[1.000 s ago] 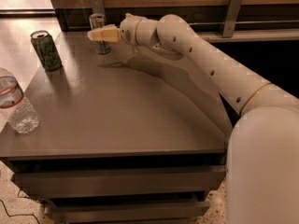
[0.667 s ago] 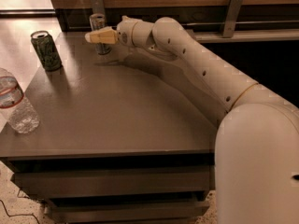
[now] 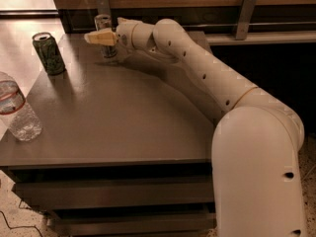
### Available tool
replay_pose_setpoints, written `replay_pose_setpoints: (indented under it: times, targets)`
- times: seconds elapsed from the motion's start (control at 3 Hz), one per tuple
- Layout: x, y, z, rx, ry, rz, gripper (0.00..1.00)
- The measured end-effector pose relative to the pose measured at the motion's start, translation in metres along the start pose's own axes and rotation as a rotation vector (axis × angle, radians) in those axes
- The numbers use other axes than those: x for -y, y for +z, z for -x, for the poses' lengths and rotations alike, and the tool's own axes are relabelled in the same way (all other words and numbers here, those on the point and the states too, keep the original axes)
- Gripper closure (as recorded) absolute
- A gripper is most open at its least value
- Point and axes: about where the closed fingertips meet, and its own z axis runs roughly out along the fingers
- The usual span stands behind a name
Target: Move redbull can near water bottle
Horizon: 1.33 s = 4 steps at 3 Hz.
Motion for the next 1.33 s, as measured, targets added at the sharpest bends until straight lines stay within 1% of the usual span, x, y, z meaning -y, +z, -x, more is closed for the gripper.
replay_pose_setpoints:
  times: [0.67, 1.0, 1.33]
  targets:
    - [-0.0034, 0.0062, -0.0007, 0.001, 0.000, 0.008, 0.63]
    - [-0.0066, 0.0092, -0.0014, 0.001, 0.001, 0.013, 0.95]
    - [-0.0078, 0.0103, -0.0016, 0.001, 0.001, 0.015, 1.00]
